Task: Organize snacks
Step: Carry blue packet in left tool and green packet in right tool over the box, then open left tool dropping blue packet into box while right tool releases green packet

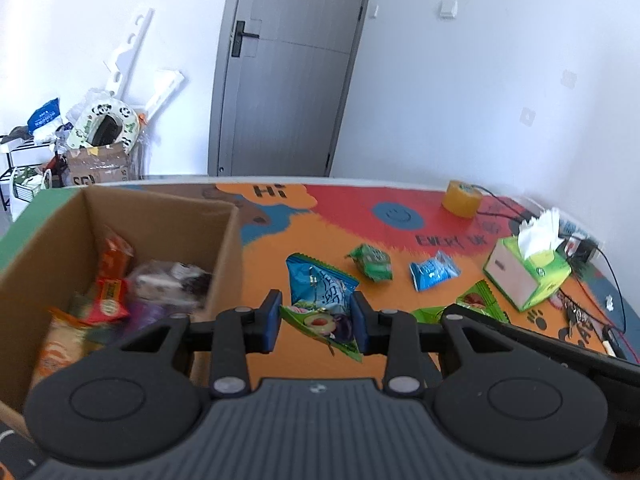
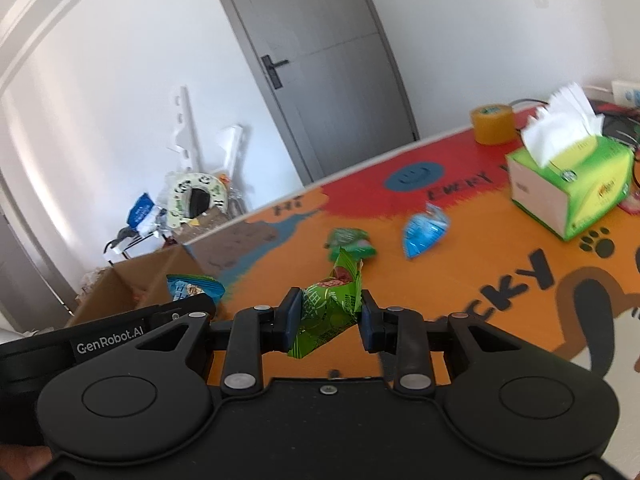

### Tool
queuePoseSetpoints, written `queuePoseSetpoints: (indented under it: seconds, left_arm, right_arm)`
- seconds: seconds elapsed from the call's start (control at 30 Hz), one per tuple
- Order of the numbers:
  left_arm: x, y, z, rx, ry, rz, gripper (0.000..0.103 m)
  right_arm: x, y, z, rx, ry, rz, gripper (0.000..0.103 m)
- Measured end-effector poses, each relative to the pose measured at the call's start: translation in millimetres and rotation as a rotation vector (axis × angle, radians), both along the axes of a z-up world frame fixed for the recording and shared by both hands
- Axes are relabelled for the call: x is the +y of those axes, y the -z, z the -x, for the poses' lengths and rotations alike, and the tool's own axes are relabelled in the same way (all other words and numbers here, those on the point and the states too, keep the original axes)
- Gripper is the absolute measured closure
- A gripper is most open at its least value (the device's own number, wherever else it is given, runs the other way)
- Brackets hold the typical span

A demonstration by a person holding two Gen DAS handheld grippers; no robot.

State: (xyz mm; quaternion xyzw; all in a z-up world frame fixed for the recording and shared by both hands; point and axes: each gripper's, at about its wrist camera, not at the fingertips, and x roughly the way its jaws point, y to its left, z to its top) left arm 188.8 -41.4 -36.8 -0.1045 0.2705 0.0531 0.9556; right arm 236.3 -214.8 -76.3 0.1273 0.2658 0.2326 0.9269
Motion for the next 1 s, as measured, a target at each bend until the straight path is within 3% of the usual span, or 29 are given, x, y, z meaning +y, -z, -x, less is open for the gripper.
queuePoseSetpoints:
  seconds: [0.47,1.0]
  left_arm:
    - [47.8,-18.8,36.8,-0.046,-0.054,0.020,0.068]
    - [104.4,-15.8,59.9,-0.037,-0.137,0.049,0.068]
  right_arm:
    - [43.4,-24.4,22.7,-0.064,-0.074,0.007,0.072]
    - [91.0,-34.6,33.0,-0.095,-0.153,0.025,0.072]
